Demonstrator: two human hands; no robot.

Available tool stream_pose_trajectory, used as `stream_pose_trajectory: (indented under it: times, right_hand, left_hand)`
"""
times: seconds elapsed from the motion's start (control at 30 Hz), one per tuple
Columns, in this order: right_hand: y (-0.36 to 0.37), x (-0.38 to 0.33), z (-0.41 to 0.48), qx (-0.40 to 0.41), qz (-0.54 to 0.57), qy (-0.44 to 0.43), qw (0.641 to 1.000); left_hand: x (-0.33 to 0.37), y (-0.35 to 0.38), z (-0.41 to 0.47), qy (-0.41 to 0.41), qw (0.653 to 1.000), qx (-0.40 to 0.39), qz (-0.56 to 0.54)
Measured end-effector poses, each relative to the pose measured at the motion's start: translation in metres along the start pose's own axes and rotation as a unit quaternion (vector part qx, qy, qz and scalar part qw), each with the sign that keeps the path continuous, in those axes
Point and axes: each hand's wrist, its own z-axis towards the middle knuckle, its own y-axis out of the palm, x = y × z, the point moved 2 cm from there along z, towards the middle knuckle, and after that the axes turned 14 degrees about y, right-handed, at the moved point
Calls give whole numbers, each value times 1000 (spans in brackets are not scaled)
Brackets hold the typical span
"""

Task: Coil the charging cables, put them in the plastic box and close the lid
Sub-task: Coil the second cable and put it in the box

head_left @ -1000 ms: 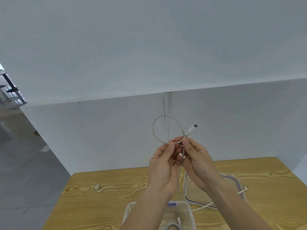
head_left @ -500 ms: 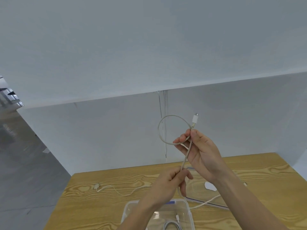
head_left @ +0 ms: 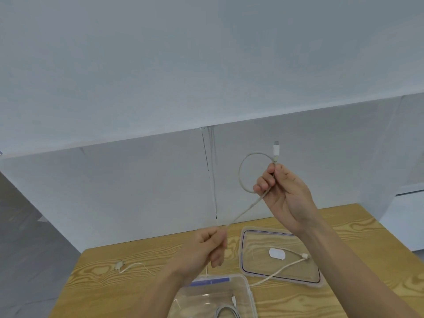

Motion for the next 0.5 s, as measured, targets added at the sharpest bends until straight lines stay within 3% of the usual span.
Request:
stream_pose_trajectory:
  times: [0.13, 0.3, 0.4, 0.5]
  right_hand:
    - [-16, -3, -4, 33, -29, 10, 999]
    - [-27, 5, -7, 46, -57, 14, 997]
    - [-32, 10, -9, 54, -72, 14, 996]
    - [-36, 18, -10, 66, -82, 13, 994]
  left_hand:
    - [-6, -19, 1, -38, 970, 125, -205]
    - [8, -19, 12, -61, 919, 169, -350]
    - [21, -13, 18, -48, 908, 176, -377]
    - [35, -1, 23, -2, 932, 202, -299]
